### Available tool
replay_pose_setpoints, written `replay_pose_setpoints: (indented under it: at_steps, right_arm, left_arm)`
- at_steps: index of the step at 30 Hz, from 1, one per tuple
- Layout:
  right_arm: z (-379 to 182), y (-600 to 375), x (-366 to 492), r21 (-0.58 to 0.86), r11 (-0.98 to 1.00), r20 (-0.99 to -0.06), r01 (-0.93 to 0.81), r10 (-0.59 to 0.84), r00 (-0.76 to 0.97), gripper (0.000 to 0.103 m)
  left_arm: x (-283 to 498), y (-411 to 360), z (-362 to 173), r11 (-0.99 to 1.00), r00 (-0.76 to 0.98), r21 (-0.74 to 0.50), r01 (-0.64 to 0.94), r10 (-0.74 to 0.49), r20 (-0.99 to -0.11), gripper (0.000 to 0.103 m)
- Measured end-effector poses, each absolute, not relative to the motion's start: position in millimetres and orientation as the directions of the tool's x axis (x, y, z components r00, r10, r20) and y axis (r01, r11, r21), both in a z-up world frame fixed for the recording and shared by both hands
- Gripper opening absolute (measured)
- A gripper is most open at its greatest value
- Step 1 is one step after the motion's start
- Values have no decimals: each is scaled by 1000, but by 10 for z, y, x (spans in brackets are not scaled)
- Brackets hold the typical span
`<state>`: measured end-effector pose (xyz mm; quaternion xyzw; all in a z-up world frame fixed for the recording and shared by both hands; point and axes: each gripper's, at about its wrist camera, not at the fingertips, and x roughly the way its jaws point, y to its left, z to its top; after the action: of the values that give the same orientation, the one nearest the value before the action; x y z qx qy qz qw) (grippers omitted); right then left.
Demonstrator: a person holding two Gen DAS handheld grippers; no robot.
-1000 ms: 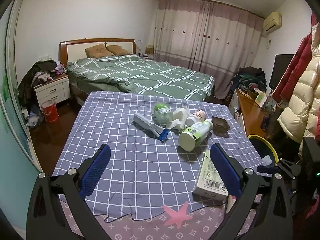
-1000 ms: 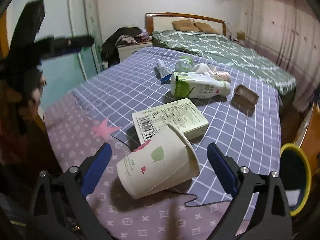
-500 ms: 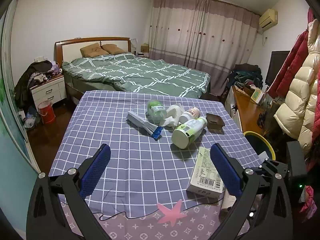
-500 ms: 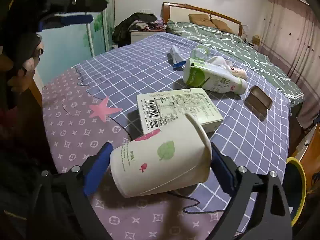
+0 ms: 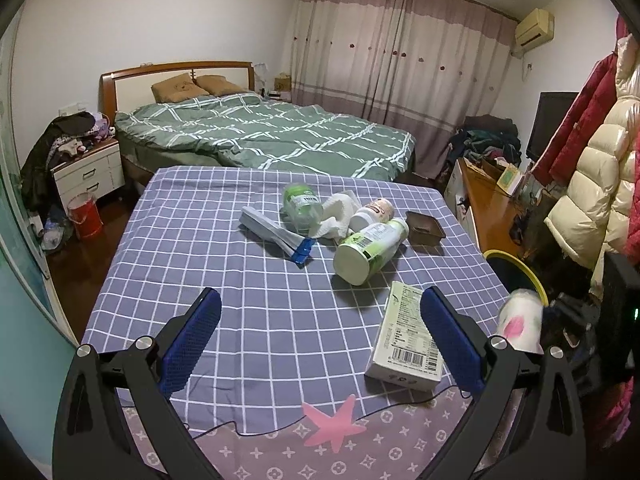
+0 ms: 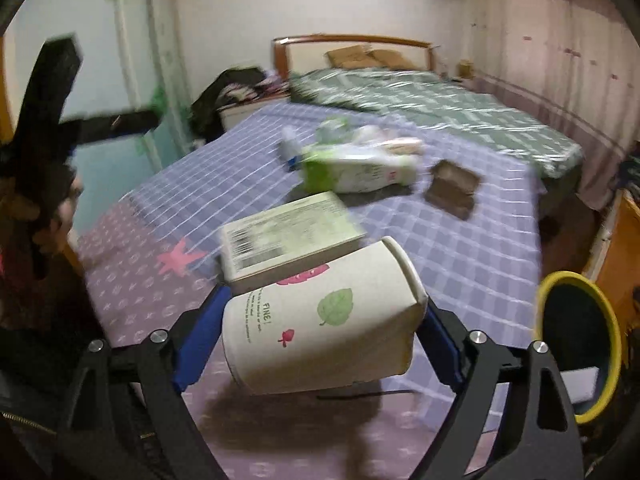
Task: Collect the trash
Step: 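Carry the paper cup over the yellow bin and open the right tool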
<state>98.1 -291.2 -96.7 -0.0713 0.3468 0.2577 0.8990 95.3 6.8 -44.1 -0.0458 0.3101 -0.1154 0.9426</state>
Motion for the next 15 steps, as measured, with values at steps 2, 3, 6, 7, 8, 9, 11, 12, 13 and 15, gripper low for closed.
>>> replay_pose_setpoints:
  at_steps: [2,3,6,7,8,9,11,12,13,15]
  right_arm:
    - [-903,-3129,1060,51,893,-646,-446,370,668,84]
    - [-878,-3253,1103,51,912,-641,-407,343,687,84]
    - [-846,-3609,1238,67,952,-635,-299,272,723,84]
    - [-846,-3771,1301,73,966,-635,-250,238,735,84]
    - [-853,-3895,1346,74,975,-637,-211,209,742,84]
    - [-867,-4024,1397,76,982,-640,-171,179,747,85]
    - [-927,-4306,1512,78,994,-652,-79,110,750,85]
    - [-966,-4436,1570,73,997,-662,-33,74,746,85]
    - [-1007,-4535,1615,72,997,-669,-1,49,741,85]
    - [-1099,-4733,1717,72,996,-690,61,6,724,85]
  left_arm:
    - [978,15,-460,968,775,-156,197,-251,-579,98]
    - [993,-16,-470,967,772,-154,202,-253,-582,98]
    - [1038,-101,-497,965,764,-149,214,-261,-591,98]
    - [1050,-124,-502,965,761,-148,218,-263,-593,98]
    - [1068,-158,-512,964,757,-147,222,-265,-597,98]
    - [1081,-182,-519,963,754,-146,226,-268,-599,98]
    - [1114,-242,-538,961,747,-144,235,-273,-605,98]
    - [1128,-267,-548,960,744,-144,239,-276,-608,98]
    - [1141,-297,-560,959,741,-144,243,-280,-611,98]
    - [1168,-355,-578,957,734,-141,252,-284,-617,98]
